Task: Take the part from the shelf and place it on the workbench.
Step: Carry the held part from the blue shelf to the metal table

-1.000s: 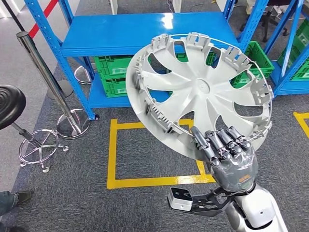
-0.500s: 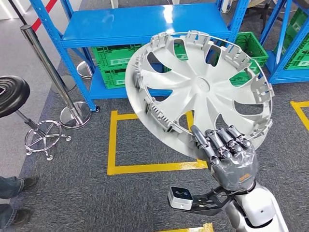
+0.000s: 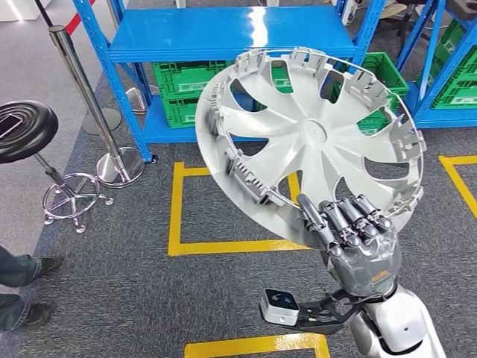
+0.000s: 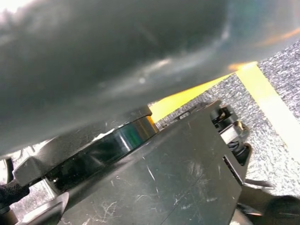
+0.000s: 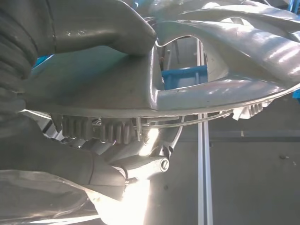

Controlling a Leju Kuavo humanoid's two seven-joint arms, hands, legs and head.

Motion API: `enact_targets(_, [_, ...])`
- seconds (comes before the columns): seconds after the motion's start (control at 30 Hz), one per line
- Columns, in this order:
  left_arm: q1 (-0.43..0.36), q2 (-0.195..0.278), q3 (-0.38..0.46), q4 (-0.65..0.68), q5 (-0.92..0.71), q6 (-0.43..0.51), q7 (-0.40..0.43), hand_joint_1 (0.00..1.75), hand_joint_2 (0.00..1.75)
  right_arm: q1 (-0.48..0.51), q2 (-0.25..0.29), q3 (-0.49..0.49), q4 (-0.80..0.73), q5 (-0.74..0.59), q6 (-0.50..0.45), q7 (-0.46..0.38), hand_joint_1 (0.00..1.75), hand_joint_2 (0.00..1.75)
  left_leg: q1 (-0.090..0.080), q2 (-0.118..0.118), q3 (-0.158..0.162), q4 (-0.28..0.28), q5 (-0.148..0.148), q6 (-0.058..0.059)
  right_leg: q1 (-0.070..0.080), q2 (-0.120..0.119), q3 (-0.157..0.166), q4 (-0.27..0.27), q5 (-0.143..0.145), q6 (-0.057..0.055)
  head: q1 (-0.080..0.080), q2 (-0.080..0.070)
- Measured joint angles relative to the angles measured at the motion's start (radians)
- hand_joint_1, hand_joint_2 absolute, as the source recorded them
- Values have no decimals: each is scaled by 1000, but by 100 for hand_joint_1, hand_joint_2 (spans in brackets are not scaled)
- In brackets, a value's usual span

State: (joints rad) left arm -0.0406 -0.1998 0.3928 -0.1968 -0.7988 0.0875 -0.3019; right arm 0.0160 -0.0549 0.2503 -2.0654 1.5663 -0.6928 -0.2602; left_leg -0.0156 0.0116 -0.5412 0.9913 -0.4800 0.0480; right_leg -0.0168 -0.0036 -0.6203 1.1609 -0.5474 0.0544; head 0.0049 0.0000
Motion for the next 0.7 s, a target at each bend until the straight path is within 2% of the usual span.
enact_targets(0.03, [-1,0,-1,0,0,0,0,0,0,0,0,0,-1,0,0,1,175,175,-2,0,-9,10,1,-3,0,0,47,-70,14,-2,0,0])
enact_targets(0.07, [-1,-1,-2,0,0,0,1,0,0,0,0,-1,-3,0,0,2,175,175,-4,0,-17,19,2,-7,1,-1,77,-119,22,-6,0,0])
enact_targets(0.1, [-1,-1,-2,0,0,0,2,0,0,1,0,-2,-5,0,0,3,175,175,-6,0,-24,26,4,-11,2,0,89,-142,21,-12,-1,0])
enact_targets(0.2, [-1,0,-3,0,-1,-1,3,0,0,4,0,-5,-8,0,0,4,175,175,-6,-1,-36,35,9,-25,2,1,82,-143,31,-33,-1,0])
enact_targets(0.23, [-1,0,-3,0,-1,-1,4,0,0,4,0,-6,-8,0,0,4,175,175,-6,-3,-42,49,-4,-31,-1,0,78,-144,36,-41,-3,0])
enact_targets(0.27, [-1,0,-3,0,-2,-1,4,0,0,3,0,-6,-9,0,0,4,175,175,-3,-4,-55,81,-29,-38,-4,-1,74,-145,41,-48,-6,0])
enact_targets(0.37, [-1,1,-4,0,-2,-1,7,0,0,4,0,-7,-12,0,0,4,175,175,9,-5,-126,268,-137,-57,-6,-2,55,-145,55,-54,-15,0])
enact_targets(0.4, [-1,1,-4,0,-2,-1,8,0,0,4,0,-7,-13,0,0,4,175,175,12,-5,-139,310,-152,-60,-6,-2,49,-145,59,-53,-15,0])
enact_targets(0.43, [-1,1,-4,0,-2,-1,10,0,0,4,0,-7,-13,0,0,4,175,175,15,-5,-134,315,-146,-61,-6,-2,45,-145,63,-52,-15,0])
enact_targets(0.47, [-1,1,-4,0,-3,-1,11,0,0,5,0,-8,-13,0,0,4,175,175,17,-5,-108,276,-122,-61,-6,-1,42,-144,66,-50,-15,0])
enact_targets(0.53, [-1,1,-4,0,-5,-1,12,0,0,5,0,-8,-15,0,0,4,175,175,19,-7,-26,130,-59,-56,-6,0,39,-144,71,-44,-15,0])
enact_targets(0.57, [-2,1,-4,0,-6,-1,12,0,0,4,0,-8,-16,0,0,4,175,175,17,-8,5,68,-40,-52,-5,0,37,-144,74,-39,-15,0])
enact_targets(0.6, [-2,1,-4,0,-7,-1,12,0,0,4,0,-8,-16,0,0,2,175,175,15,-9,21,31,-33,-48,-4,0,33,-143,78,-34,-14,0])
enact_targets(0.7, [0,1,-5,0,-8,-1,14,0,0,4,0,-12,-17,0,0,-4,175,175,12,-9,16,17,-26,-32,-6,-1,23,-143,86,-15,-14,0])
